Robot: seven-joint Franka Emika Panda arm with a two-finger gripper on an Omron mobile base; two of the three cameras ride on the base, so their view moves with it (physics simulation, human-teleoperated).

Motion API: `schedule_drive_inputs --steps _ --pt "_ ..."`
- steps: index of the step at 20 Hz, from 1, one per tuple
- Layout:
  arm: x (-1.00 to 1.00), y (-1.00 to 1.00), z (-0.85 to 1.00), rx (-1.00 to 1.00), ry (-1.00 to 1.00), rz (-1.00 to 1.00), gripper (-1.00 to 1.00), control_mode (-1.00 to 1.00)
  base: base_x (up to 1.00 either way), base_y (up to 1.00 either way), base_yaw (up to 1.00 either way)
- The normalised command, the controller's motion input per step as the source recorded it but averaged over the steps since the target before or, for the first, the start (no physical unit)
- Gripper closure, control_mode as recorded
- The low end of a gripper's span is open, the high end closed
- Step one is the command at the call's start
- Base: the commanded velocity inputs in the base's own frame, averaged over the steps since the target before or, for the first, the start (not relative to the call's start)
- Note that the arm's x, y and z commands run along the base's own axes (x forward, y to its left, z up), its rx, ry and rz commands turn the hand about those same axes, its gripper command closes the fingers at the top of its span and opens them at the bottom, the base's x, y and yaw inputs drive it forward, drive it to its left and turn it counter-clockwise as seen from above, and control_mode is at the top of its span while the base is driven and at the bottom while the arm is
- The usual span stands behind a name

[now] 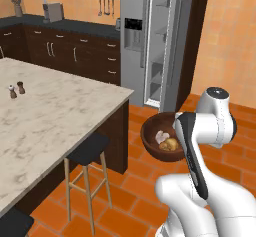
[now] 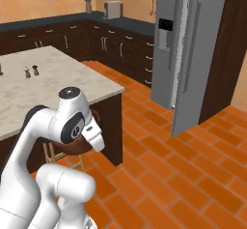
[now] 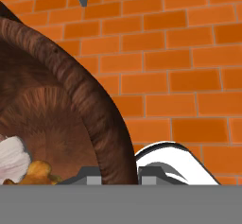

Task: Pick the chicken drumstick and garlic from their plates and place them in the bowl. Then put the bowl in the fridge.

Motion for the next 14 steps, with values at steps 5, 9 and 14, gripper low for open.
schedule_drive_inputs --steps 5,9,14 --pt "0.0 0.0 0.0 0.0 0.0 0.0 1.0 1.0 1.0 -1.0 0.06" --pt "0.0 0.0 0.0 0.0 0.0 0.0 1.0 1.0 1.0 -0.91 0.11" --pt "0.0 0.0 0.0 0.0 0.0 0.0 1.0 1.0 1.0 -0.75 0.26"
